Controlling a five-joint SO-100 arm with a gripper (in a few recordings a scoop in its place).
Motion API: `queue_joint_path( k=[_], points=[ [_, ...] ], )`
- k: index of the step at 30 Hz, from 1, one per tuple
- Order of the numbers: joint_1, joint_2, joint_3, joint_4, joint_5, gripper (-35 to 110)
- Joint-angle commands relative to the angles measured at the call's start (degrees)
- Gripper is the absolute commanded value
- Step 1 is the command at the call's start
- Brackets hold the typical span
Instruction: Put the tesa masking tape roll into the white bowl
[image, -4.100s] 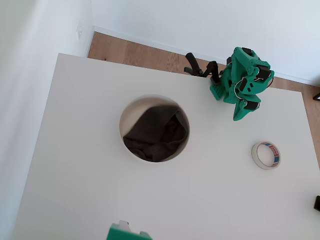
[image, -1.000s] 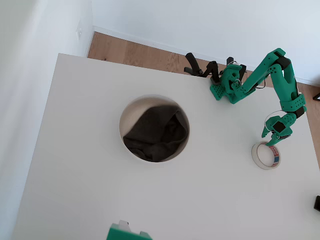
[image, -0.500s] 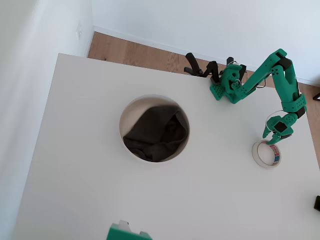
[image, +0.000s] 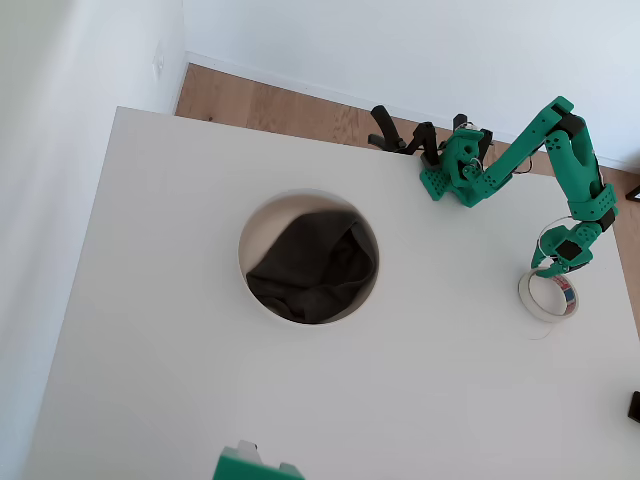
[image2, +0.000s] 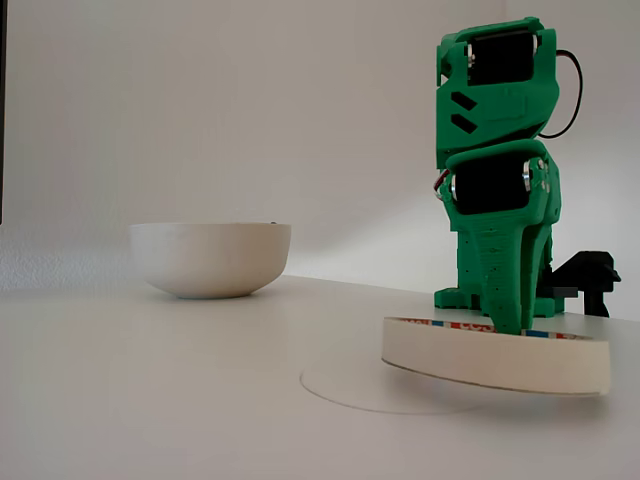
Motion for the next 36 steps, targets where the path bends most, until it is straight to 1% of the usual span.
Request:
queue_joint_path(
  k=[1, 5, 10, 15, 21, 24, 27, 31, 36],
  points=[
    [-0.97, 1.58, -3.08, 0.53, -0.18, -8],
    [-0.26, 5.01, -3.08, 1.49, -0.70, -8],
    [4.39, 16.79, -3.08, 5.71, -2.64, -8],
    [12.30, 32.61, -4.57, 12.66, -4.75, -8],
    [22.59, 44.47, -13.10, 22.85, -6.68, -8],
    [30.50, 47.37, -18.11, 26.19, -8.44, -8],
    [41.48, 48.96, -21.27, 27.07, -10.28, -8],
    [57.92, 48.69, -21.80, 23.29, -14.15, -8],
    [76.64, 41.04, -22.50, 14.41, -16.61, -8]
  ],
)
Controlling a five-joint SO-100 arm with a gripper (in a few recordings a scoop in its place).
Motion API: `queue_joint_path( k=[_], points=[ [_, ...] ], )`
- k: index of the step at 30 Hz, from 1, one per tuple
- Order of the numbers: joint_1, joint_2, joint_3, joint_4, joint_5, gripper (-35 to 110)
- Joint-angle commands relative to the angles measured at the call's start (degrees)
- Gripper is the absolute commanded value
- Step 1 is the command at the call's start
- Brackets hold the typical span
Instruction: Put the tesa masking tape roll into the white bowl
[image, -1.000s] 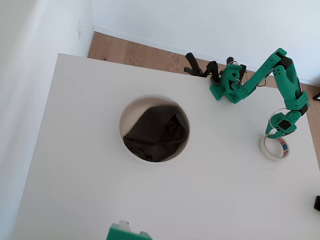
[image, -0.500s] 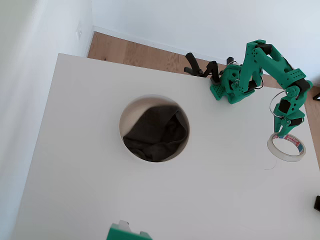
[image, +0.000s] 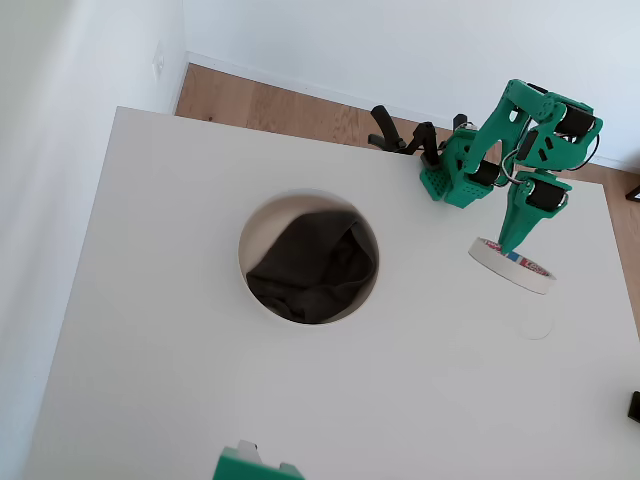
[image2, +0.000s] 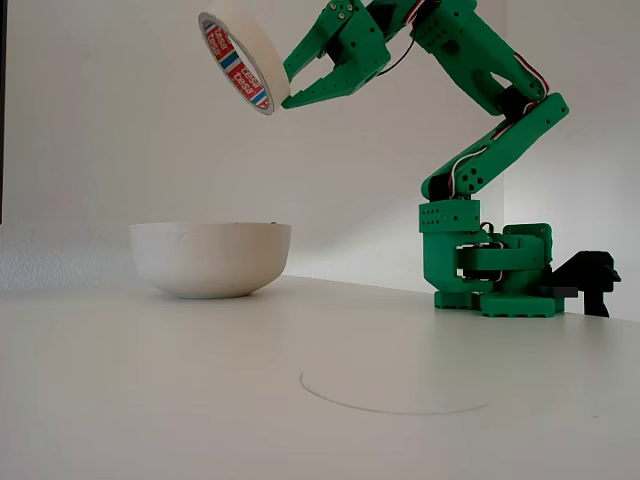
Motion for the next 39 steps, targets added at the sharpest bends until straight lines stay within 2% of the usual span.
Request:
queue_joint_path(
  k=[1, 5, 9, 18, 25, 27, 29, 35, 39],
  points=[
    [16.52, -5.19, -5.45, -7.12, -0.70, -8],
    [27.16, -14.33, -7.73, -13.18, -0.53, -8],
    [33.13, -22.68, -8.00, -18.63, -2.02, -8],
    [35.77, -44.30, -7.91, -28.92, -7.03, -8],
    [36.12, -51.24, -7.91, -32.08, -7.65, -8],
    [36.21, -51.24, -7.91, -32.08, -7.21, 16],
    [36.30, -50.80, -7.91, -32.08, -6.86, 26],
    [37.27, -48.34, -8.17, -33.84, -3.34, 15],
    [37.97, -46.93, -11.69, -31.03, -0.79, 4]
  ],
)
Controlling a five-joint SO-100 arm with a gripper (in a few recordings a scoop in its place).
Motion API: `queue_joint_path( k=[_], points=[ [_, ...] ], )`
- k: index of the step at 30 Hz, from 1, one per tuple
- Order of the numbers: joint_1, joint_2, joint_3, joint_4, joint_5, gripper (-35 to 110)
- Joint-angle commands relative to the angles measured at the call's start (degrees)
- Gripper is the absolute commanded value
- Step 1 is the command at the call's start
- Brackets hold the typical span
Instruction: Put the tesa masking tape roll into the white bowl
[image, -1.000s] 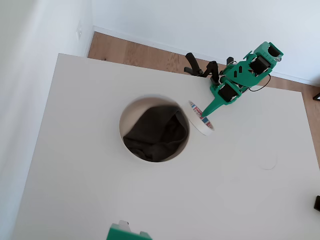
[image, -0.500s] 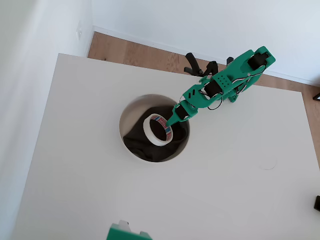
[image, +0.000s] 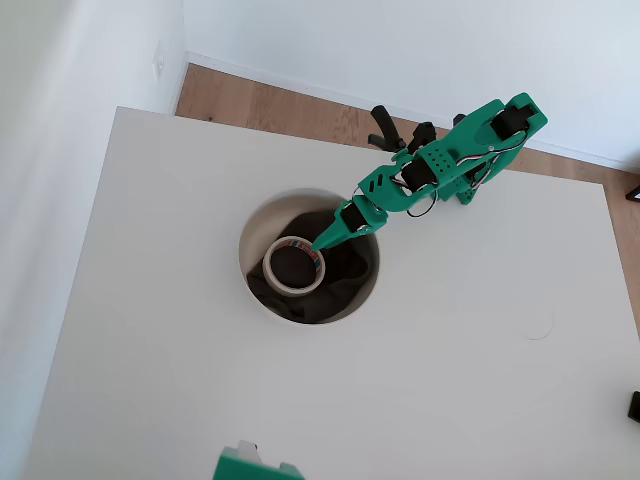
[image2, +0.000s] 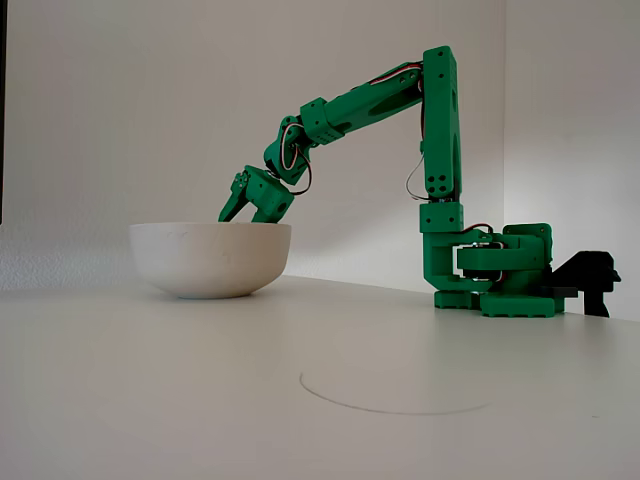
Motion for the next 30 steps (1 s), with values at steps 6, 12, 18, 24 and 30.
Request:
queue_joint_path(
  k=[6, 12, 18, 24, 30],
  points=[
    [0.35, 9.49, -13.36, 8.70, 6.06, -8],
    [-9.40, 21.45, -14.06, 18.28, 5.27, -8],
    [-26.46, 34.10, -13.71, 33.93, 2.99, -8],
    [-41.75, 44.74, -8.61, 46.41, 0.70, -8],
    [-52.65, 60.82, 8.17, 48.34, -1.58, -8]
  ],
)
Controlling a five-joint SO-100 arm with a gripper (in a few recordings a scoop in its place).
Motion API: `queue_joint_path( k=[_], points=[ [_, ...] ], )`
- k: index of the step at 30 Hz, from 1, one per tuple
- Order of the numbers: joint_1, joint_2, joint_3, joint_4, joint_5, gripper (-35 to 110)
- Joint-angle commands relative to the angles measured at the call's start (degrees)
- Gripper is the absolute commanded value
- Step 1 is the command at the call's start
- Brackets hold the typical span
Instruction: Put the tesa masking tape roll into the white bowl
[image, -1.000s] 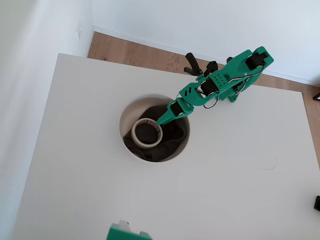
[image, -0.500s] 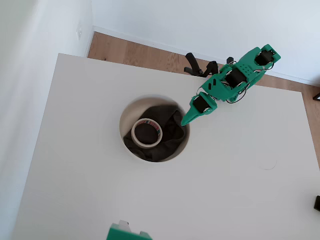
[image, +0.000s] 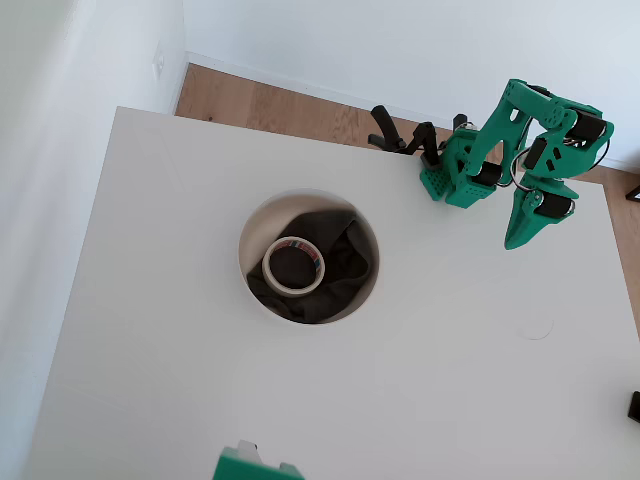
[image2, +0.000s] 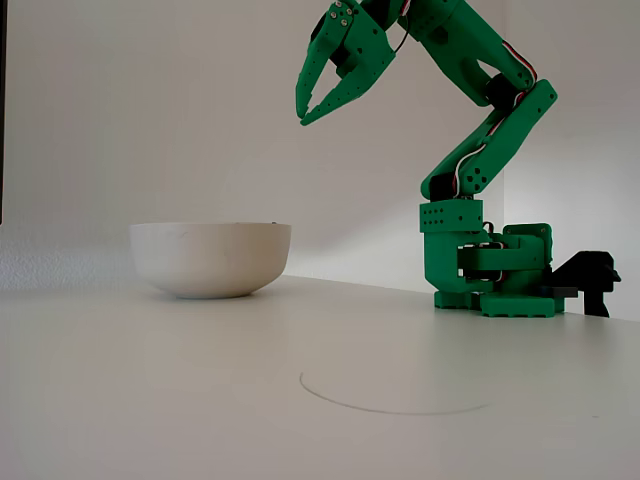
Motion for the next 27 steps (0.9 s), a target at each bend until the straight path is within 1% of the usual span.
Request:
queue_joint_path(
  k=[1, 4, 11, 16, 19, 27],
  points=[
    [-4.13, 10.90, 8.09, 0.62, -0.62, -8],
    [-4.92, 15.73, 14.85, 0.35, -1.76, -8],
    [-5.89, 29.36, 33.75, -4.31, -2.55, -8],
    [-5.89, 40.08, 44.74, -5.10, -3.08, -8],
    [-5.89, 47.29, 49.48, -3.16, -3.25, -8],
    [-5.54, 47.64, 53.35, -2.99, -2.81, -8]
  ],
)
